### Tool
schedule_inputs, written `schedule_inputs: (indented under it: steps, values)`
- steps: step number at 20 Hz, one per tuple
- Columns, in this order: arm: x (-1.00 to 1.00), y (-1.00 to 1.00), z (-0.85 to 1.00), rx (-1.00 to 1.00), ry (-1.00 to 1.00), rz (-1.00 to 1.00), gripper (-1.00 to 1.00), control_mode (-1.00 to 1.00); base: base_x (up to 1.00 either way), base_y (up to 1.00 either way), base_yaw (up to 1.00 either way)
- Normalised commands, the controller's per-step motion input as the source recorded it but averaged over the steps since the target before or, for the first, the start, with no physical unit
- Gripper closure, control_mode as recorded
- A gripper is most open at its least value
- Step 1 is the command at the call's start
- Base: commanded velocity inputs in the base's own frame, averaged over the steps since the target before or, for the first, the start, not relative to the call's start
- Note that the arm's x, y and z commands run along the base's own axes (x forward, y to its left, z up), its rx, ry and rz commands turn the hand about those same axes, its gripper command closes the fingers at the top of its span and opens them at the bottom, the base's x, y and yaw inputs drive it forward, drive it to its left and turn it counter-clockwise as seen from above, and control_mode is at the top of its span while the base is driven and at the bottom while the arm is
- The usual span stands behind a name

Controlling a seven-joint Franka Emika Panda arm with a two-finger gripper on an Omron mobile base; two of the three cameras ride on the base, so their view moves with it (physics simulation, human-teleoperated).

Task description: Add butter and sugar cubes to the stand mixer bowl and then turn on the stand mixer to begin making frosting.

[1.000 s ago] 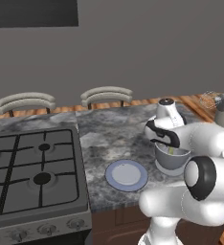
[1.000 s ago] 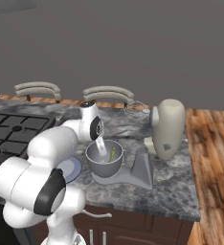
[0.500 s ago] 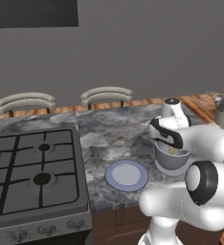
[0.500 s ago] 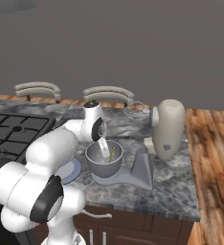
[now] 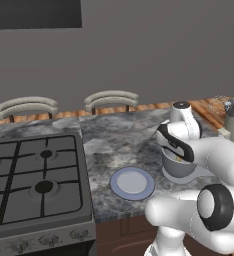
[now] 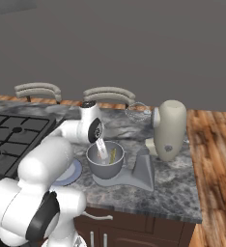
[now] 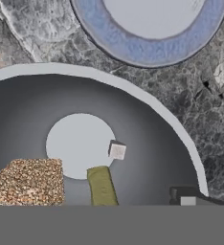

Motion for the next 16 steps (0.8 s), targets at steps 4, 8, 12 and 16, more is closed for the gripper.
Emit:
schedule_inputs:
  steps: [4,8,12,16]
  values:
    - [0.12,0.00,-0.41,0.00,0.00,0.00,-1.00,-1.00,0.00,0.00,0.00]
    - [0.17,0.01,-0.47,0.00,0.00,0.00,-1.00,-1.00,0.00,0.00,0.00]
    - [0.14,0.16,-0.50,0.00,0.00,0.00,-1.00,-1.00,0.00,0.00,0.00]
    - [-0.07,0.38,-0.35,0.00,0.01,-0.02,-1.00,-1.00,0.00,0.00,0.00]
